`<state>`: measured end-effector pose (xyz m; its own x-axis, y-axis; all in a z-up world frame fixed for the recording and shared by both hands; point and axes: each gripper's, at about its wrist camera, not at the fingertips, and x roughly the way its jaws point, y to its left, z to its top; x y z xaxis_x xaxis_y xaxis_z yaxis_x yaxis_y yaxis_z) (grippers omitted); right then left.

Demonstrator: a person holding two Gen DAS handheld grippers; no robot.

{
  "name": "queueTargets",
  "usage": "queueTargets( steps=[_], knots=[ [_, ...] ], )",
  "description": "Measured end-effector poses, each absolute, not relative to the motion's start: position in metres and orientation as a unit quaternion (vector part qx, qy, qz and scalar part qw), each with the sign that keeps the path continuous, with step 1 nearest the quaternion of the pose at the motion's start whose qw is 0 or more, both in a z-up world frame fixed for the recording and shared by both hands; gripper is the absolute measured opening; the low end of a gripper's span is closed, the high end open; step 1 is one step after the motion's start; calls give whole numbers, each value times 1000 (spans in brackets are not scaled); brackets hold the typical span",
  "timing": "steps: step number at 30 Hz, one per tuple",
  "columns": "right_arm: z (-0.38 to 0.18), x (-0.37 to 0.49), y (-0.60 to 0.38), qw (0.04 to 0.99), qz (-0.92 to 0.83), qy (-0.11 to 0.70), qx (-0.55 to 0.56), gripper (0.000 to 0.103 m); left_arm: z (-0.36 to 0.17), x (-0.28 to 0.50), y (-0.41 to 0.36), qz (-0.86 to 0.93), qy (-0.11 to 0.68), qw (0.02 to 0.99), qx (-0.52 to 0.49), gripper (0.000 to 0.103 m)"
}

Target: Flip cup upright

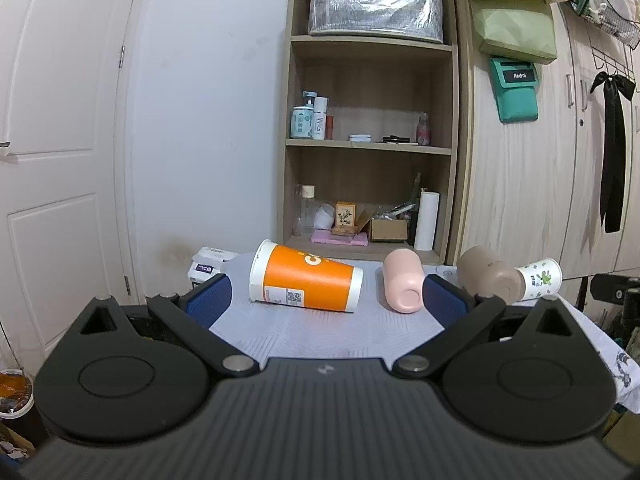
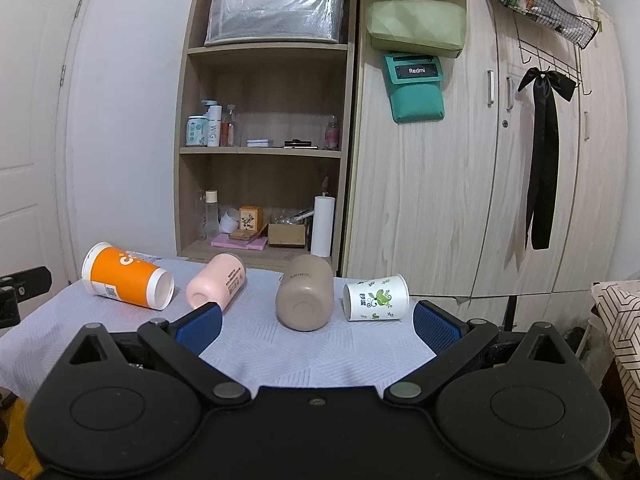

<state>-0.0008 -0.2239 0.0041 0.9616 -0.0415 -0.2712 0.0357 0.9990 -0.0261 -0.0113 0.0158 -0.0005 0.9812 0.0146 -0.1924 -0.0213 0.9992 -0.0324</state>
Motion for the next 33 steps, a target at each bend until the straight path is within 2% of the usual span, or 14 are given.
queueTargets(
  steps=[8, 16, 33],
  knots=[
    [1, 2, -224, 990, -12, 139, -10, 103, 1, -9, 15, -2, 115, 993, -18, 103],
    [9, 14, -227, 994, 49, 96, -31, 103, 18, 18, 2, -53, 131, 989, -36, 103],
    [-34, 154, -244, 975, 82, 204, 12, 103, 1, 127, -31, -103, 237, 961, -99, 103]
  ],
)
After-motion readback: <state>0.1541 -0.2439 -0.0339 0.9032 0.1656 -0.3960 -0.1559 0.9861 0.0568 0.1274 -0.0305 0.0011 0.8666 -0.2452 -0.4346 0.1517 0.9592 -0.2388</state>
